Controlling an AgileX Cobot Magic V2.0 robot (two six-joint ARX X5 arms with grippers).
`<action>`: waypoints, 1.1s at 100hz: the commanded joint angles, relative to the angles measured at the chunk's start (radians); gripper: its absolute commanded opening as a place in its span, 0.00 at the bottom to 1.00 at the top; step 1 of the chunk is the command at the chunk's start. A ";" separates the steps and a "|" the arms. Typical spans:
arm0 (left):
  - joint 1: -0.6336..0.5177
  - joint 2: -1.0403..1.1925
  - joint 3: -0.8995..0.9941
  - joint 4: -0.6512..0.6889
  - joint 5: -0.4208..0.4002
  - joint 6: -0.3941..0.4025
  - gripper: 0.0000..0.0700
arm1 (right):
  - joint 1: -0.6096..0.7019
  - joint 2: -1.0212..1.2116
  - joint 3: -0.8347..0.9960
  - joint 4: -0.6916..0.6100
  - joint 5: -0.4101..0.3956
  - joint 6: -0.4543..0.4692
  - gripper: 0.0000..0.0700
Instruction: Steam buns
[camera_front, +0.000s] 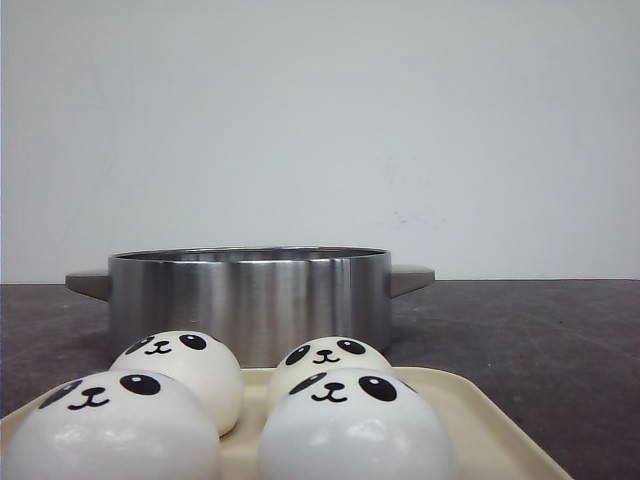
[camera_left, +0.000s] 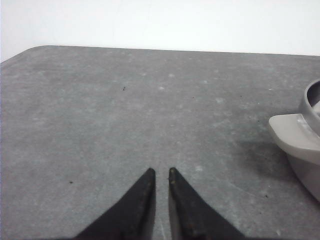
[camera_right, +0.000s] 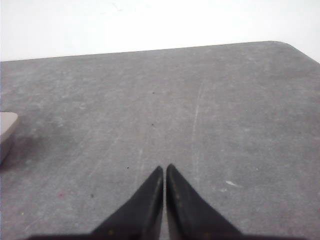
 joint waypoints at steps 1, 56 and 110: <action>0.000 -0.001 -0.018 -0.004 0.005 0.003 0.00 | 0.000 -0.001 -0.002 0.010 0.003 0.008 0.01; 0.000 -0.001 -0.012 -0.002 0.046 -0.286 0.00 | 0.001 -0.001 -0.001 0.071 -0.060 0.130 0.01; -0.001 0.085 0.311 -0.116 0.495 -0.475 0.01 | 0.003 0.063 0.426 -0.225 -0.289 0.187 0.01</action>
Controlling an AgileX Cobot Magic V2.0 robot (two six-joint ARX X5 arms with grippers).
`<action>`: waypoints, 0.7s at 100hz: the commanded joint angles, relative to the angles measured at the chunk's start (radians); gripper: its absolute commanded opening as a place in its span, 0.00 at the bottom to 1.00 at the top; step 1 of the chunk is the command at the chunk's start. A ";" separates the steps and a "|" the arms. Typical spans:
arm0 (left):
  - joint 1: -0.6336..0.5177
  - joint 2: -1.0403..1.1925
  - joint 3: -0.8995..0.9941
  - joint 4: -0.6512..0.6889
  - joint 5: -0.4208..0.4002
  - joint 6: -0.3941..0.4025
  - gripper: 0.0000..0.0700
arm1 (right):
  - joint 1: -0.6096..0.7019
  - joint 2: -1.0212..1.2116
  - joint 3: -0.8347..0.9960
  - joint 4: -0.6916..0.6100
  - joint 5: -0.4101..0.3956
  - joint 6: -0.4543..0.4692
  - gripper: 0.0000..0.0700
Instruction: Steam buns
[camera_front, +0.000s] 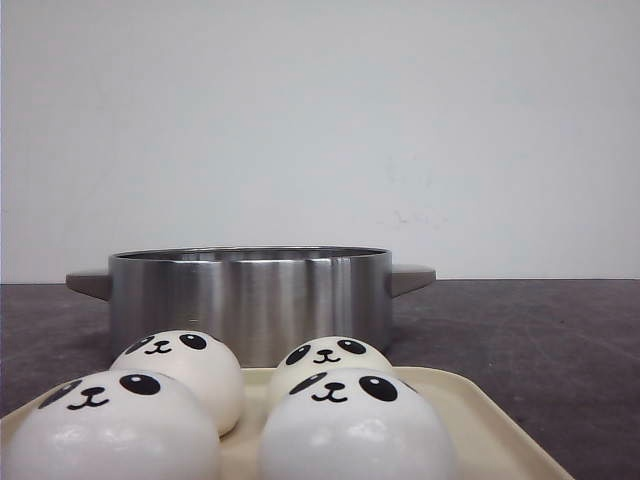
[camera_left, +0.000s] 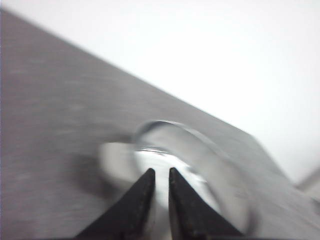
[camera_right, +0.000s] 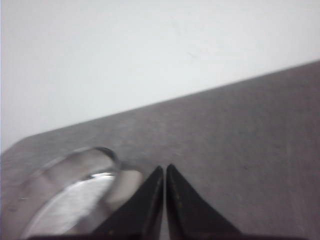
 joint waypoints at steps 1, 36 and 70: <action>0.000 0.047 0.106 -0.063 0.021 0.055 0.01 | 0.003 0.038 0.110 -0.075 -0.017 -0.070 0.01; -0.048 0.426 0.633 -0.210 -0.005 0.249 0.01 | 0.002 0.317 0.613 -0.359 -0.003 -0.245 0.01; -0.097 0.561 0.814 -0.335 -0.005 0.253 0.92 | 0.003 0.367 0.702 -0.420 -0.085 -0.240 0.64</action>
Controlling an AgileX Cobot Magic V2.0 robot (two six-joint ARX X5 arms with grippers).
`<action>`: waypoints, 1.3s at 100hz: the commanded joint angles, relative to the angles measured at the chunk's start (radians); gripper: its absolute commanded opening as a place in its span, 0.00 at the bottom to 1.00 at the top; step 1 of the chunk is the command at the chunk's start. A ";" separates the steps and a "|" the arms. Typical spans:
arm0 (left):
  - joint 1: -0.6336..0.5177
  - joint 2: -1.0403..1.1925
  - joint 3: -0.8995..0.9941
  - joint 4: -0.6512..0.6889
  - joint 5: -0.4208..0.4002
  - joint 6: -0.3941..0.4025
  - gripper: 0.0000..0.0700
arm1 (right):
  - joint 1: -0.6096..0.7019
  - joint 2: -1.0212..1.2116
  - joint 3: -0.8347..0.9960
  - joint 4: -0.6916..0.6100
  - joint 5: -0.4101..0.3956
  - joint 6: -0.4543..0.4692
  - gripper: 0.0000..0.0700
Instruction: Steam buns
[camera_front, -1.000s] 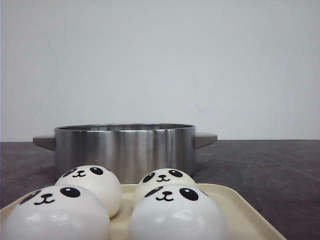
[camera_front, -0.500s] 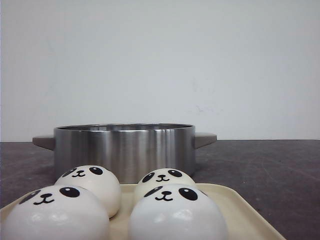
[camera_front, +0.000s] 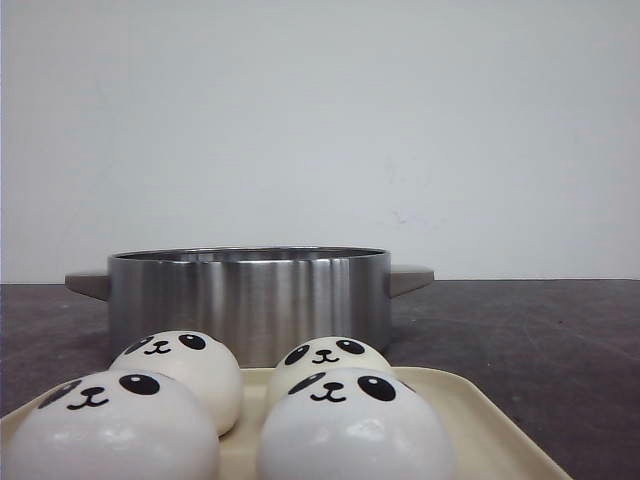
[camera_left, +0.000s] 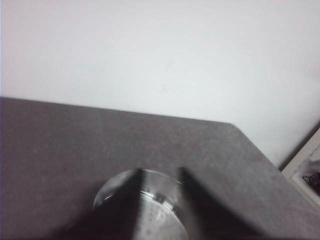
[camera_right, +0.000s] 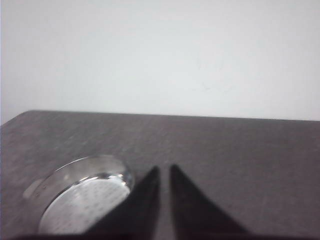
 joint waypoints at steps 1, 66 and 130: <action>-0.010 -0.002 0.018 -0.003 0.006 0.017 0.94 | 0.003 0.006 0.013 0.001 -0.038 0.014 0.71; -0.236 -0.018 0.006 -0.209 -0.069 0.109 0.90 | 0.082 0.335 0.013 -0.019 -0.205 0.093 0.96; -0.309 -0.018 0.006 -0.209 -0.116 0.110 0.90 | 0.732 0.885 0.013 -0.013 0.098 0.315 0.96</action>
